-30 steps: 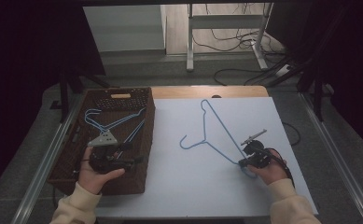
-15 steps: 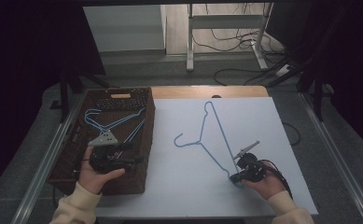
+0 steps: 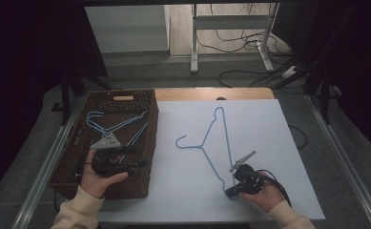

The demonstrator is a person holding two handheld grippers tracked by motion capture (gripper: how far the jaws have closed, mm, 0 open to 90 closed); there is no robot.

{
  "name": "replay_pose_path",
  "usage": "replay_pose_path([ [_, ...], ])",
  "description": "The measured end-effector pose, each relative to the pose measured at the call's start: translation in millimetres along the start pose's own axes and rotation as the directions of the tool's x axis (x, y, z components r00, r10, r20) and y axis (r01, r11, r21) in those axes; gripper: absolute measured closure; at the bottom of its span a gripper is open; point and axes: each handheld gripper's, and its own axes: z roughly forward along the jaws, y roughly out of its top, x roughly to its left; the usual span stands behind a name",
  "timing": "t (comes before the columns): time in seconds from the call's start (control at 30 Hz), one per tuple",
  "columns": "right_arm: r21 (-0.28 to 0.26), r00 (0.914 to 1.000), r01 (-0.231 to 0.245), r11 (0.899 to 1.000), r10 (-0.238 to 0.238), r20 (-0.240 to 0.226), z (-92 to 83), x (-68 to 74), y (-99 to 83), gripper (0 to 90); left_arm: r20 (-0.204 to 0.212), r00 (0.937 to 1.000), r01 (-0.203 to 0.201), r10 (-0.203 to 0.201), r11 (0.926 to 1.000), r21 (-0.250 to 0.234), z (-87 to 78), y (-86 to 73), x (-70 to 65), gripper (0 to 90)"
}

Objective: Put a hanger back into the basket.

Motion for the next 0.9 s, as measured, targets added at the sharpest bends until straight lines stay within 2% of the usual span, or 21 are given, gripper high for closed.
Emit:
replay_pose_path([
  [0.27, 0.011, 0.9976, 0.045, 0.999, -0.044, -0.053, 11.4, 18.0, 7.2, 89.9, 0.003, 1.0000, -0.005, 0.005, 1.0000, 0.003, 0.6, -0.1, 0.1, 27.8],
  [0.53, 0.003, 0.9879, 0.106, 0.994, -0.105, -0.114, 28.6, 38.3, 22.0, 89.9, 0.006, 1.0000, -0.003, 0.003, 1.0000, 0.009, 1.5, -0.2, 0.4, 27.8],
  [0.9, -0.045, 0.9819, 0.150, 0.988, -0.155, -0.109, 42.1, 52.5, 36.0, 89.8, 0.006, 1.0000, -0.004, 0.004, 0.9999, 0.012, 2.4, -0.5, 0.5, 27.8],
])
